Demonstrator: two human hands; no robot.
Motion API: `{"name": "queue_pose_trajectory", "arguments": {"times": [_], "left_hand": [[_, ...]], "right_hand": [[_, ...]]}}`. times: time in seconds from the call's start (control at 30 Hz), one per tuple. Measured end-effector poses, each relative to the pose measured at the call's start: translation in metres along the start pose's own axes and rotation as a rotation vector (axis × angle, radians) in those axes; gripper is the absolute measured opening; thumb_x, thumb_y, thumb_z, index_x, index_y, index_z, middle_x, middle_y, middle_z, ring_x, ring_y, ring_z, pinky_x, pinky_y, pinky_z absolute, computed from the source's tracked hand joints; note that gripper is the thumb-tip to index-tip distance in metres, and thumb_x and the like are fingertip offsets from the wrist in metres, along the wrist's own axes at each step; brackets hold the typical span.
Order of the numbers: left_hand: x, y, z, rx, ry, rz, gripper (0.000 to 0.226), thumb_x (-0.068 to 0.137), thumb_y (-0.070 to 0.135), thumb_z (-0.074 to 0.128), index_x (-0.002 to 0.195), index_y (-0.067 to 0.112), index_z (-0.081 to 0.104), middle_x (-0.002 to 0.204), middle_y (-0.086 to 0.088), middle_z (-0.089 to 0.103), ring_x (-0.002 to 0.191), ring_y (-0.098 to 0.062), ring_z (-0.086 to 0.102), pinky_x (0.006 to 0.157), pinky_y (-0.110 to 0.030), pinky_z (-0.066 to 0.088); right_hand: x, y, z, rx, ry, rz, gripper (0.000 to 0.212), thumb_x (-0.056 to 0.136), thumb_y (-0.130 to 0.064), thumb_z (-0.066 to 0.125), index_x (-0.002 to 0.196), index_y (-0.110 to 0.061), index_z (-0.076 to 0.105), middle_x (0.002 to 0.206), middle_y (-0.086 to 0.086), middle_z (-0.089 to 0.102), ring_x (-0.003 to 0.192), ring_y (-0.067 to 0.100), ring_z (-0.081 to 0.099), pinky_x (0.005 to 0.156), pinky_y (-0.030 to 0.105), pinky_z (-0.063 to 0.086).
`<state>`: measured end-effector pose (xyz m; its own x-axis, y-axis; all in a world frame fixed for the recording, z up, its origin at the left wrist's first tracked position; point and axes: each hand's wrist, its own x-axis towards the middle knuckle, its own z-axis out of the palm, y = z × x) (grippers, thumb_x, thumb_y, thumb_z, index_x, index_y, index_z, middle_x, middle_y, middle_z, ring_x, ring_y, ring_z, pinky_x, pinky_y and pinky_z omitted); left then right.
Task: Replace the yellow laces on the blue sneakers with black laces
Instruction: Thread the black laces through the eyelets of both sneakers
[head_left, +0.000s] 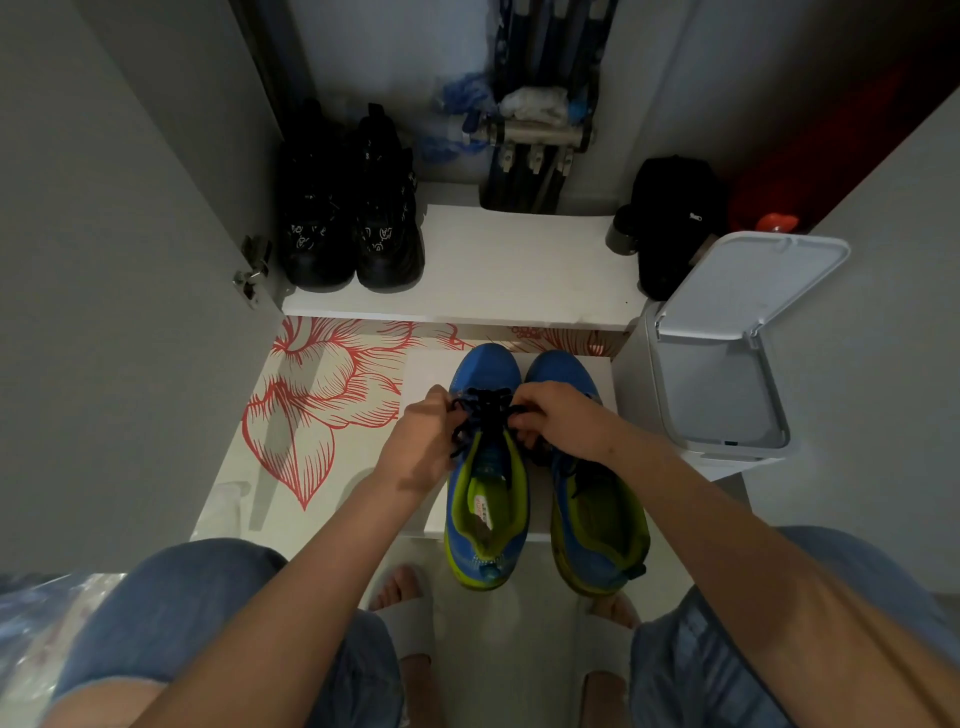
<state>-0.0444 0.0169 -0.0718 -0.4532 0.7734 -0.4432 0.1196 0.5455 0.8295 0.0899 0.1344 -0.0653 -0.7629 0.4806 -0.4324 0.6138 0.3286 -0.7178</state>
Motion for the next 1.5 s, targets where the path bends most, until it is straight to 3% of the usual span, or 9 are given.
{"name": "queue_pose_trajectory", "arguments": {"times": [0.17, 0.33, 0.57, 0.67, 0.83, 0.97, 1.1, 1.33, 1.5], "left_hand": [[0.001, 0.0, -0.008, 0.2, -0.056, -0.017, 0.018, 0.091, 0.012, 0.059, 0.101, 0.001, 0.049, 0.087, -0.01, 0.058, 0.073, -0.025, 0.063, 0.065, -0.035, 0.056], [0.002, -0.001, -0.008, 0.295, -0.059, 0.039, 0.011, 0.086, 0.005, 0.061, 0.085, -0.005, 0.059, 0.09, -0.022, 0.061, 0.077, -0.038, 0.065, 0.071, -0.05, 0.054], [0.003, -0.005, -0.002, 0.356, -0.074, 0.099, 0.02, 0.091, 0.004, 0.053, 0.105, -0.009, 0.059, 0.099, -0.026, 0.064, 0.086, -0.038, 0.064, 0.075, -0.04, 0.056], [0.002, -0.005, -0.001, 0.209, -0.045, 0.051, 0.016, 0.093, -0.002, 0.049, 0.103, -0.011, 0.058, 0.084, -0.02, 0.058, 0.073, -0.026, 0.062, 0.051, -0.008, 0.045], [0.005, -0.007, -0.008, 0.071, -0.008, -0.066, 0.015, 0.086, -0.007, 0.059, 0.097, 0.002, 0.053, 0.08, -0.013, 0.061, 0.052, -0.012, 0.062, 0.054, -0.025, 0.053], [0.003, -0.003, -0.013, -0.078, 0.034, -0.223, 0.03, 0.082, -0.007, 0.064, 0.104, 0.005, 0.047, 0.105, -0.022, 0.06, 0.057, -0.02, 0.062, 0.045, -0.02, 0.052], [0.006, -0.002, -0.017, -0.194, 0.124, -0.205, 0.024, 0.081, -0.01, 0.063, 0.099, 0.002, 0.053, 0.104, -0.024, 0.061, 0.066, -0.024, 0.061, 0.05, -0.025, 0.054], [0.003, 0.008, -0.022, -0.63, 0.046, -0.271, 0.008, 0.089, -0.001, 0.057, 0.092, -0.005, 0.063, 0.071, -0.011, 0.064, 0.056, -0.012, 0.066, 0.062, -0.021, 0.059], [0.004, 0.015, -0.026, -0.841, -0.088, -0.274, 0.009, 0.093, 0.011, 0.054, 0.086, 0.009, 0.058, 0.067, 0.0, 0.064, 0.053, -0.008, 0.058, 0.051, -0.015, 0.047]], "right_hand": [[-0.003, 0.003, -0.008, -0.057, -0.042, 0.047, 0.029, 0.086, -0.006, 0.065, 0.114, -0.007, 0.055, 0.097, 0.001, 0.058, 0.085, 0.011, 0.055, 0.068, 0.014, 0.042], [0.0, 0.001, -0.002, -0.135, 0.026, 0.003, 0.012, 0.089, -0.008, 0.061, 0.1, -0.004, 0.064, 0.094, 0.007, 0.065, 0.082, 0.016, 0.06, 0.062, 0.008, 0.041], [0.001, -0.001, 0.003, -0.347, 0.011, -0.03, 0.017, 0.097, -0.01, 0.043, 0.112, -0.004, 0.048, 0.099, 0.017, 0.063, 0.088, 0.031, 0.061, 0.079, 0.047, 0.05], [0.0, -0.002, 0.006, -0.368, -0.004, -0.041, 0.019, 0.098, -0.008, 0.042, 0.116, -0.004, 0.045, 0.103, 0.017, 0.061, 0.089, 0.03, 0.06, 0.077, 0.044, 0.049], [-0.005, -0.001, -0.006, -0.091, -0.051, 0.056, 0.031, 0.092, -0.017, 0.059, 0.118, -0.009, 0.044, 0.112, 0.011, 0.058, 0.101, 0.025, 0.057, 0.082, 0.031, 0.044], [-0.006, 0.0, -0.007, -0.402, -0.118, 0.104, 0.03, 0.091, -0.033, 0.058, 0.11, -0.01, 0.056, 0.103, 0.01, 0.057, 0.11, 0.028, 0.045, 0.091, 0.036, 0.033], [-0.01, -0.001, -0.013, -0.563, -0.127, 0.085, 0.025, 0.088, -0.044, 0.057, 0.075, -0.024, 0.057, 0.087, 0.002, 0.054, 0.11, 0.025, 0.038, 0.099, 0.039, 0.021], [-0.01, 0.002, -0.011, -0.399, -0.176, 0.079, 0.02, 0.088, -0.042, 0.058, 0.103, -0.03, 0.065, 0.115, -0.005, 0.062, 0.119, 0.02, 0.045, 0.109, 0.041, 0.017], [-0.014, -0.005, -0.015, -0.368, -0.22, 0.085, 0.022, 0.09, -0.034, 0.054, 0.097, -0.018, 0.066, 0.089, -0.01, 0.065, 0.105, 0.013, 0.054, 0.111, 0.042, 0.012]]}}
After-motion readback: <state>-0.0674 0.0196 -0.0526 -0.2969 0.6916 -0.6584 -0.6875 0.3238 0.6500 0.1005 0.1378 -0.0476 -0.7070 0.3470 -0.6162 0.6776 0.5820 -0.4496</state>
